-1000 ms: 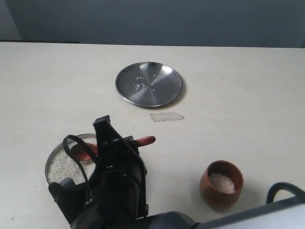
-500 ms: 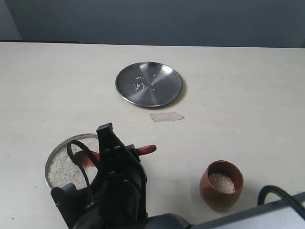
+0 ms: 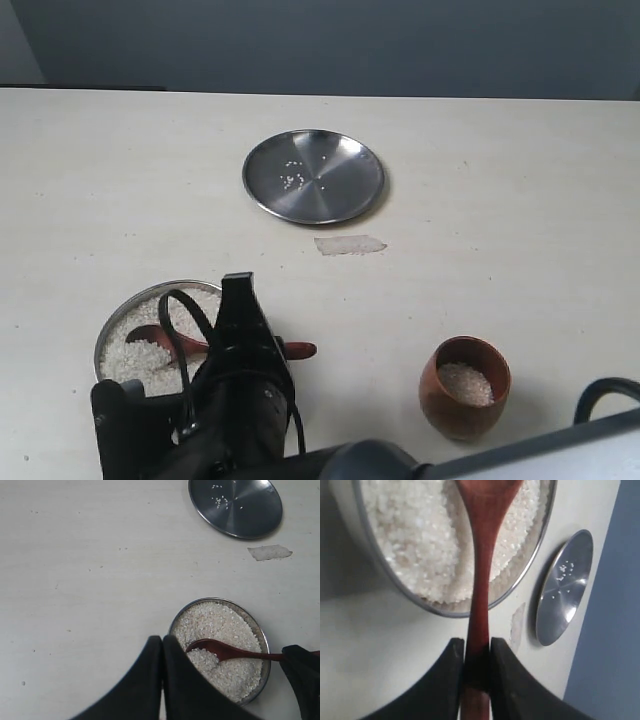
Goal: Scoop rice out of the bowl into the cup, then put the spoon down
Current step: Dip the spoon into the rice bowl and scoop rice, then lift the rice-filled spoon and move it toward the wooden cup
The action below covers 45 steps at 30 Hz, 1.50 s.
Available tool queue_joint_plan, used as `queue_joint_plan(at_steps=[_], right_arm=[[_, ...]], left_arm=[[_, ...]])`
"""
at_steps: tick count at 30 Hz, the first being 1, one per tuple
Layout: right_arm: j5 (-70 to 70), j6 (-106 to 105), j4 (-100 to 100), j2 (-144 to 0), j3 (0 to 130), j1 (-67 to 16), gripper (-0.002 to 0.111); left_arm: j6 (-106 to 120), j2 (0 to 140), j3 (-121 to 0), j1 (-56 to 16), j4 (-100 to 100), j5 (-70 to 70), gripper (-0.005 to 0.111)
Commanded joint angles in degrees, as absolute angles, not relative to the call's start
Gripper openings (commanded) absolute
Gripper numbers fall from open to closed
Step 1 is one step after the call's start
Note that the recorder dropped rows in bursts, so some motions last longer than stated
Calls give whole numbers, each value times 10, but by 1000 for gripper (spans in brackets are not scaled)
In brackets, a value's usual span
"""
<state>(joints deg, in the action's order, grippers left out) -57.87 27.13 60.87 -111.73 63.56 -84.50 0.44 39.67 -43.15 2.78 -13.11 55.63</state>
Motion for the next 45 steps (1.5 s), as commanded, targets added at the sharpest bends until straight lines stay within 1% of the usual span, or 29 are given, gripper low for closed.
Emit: queue_joint_plan(at_steps=[1,7,14,19,27,32,35,45], right_arm=[[-569,276,581,-1110,638,-847,-1],[-579,281,570,-1110,638,-844,-1],[-579,296,520,-1108,638,-813,-1],[-524,307,463,-1081,638,-793,-1],[-523,305,437,-1073,638,-793,-1],[-509,303,370,-1057,638,-739,-1],[-495,292,352,-1041,638,-726,-1],[-485,251,305,-1007,638,-720,-1]], left_arm=[[4,397,-434,28,-130,552,0],[4,397,-434,28,-130,552,0],[4,397,-434,28,-130,553,0],[4,397,-434,28,-131,552,0],[4,397,-434,28,-131,552,0],[4,397,-434,28,-131,552,0],[4,397,-434,28,-131,552,0],[4,397,-434,28,-130,552,0]])
